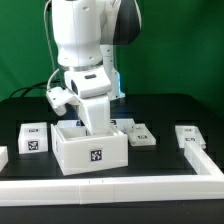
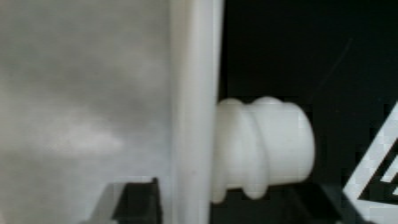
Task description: Assemble cabinet
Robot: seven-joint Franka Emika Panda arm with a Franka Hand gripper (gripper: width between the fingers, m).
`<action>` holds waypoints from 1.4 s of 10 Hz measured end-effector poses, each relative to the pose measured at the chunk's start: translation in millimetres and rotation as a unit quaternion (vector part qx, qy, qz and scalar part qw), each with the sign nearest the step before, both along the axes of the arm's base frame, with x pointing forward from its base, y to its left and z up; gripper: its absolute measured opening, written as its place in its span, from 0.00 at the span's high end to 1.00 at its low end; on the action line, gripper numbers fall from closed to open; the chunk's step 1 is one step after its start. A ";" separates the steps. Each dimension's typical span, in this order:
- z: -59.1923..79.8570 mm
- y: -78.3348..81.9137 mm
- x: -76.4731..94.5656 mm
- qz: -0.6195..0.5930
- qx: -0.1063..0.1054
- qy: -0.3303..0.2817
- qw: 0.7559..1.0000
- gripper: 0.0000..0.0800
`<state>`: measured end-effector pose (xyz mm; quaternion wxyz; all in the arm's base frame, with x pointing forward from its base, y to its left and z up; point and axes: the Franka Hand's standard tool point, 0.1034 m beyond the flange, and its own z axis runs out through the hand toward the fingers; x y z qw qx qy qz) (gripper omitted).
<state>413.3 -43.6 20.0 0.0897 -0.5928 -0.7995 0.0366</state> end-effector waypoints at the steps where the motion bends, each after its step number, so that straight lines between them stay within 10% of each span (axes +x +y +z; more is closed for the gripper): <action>1: 0.0 -0.1 0.0 0.000 0.000 0.000 1.000 0.68; 2: 0.0 -0.2 0.0 0.000 0.000 0.000 1.000 0.91; 8: 1.5 2.1 5.1 -0.013 -0.003 -0.007 1.000 0.94; 14: 0.8 73.0 57.0 -0.098 -0.002 -0.026 0.995 0.94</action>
Offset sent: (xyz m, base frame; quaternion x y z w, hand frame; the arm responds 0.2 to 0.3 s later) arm 0.0000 0.0000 0.0000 0.0000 0.0000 0.0000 1.0000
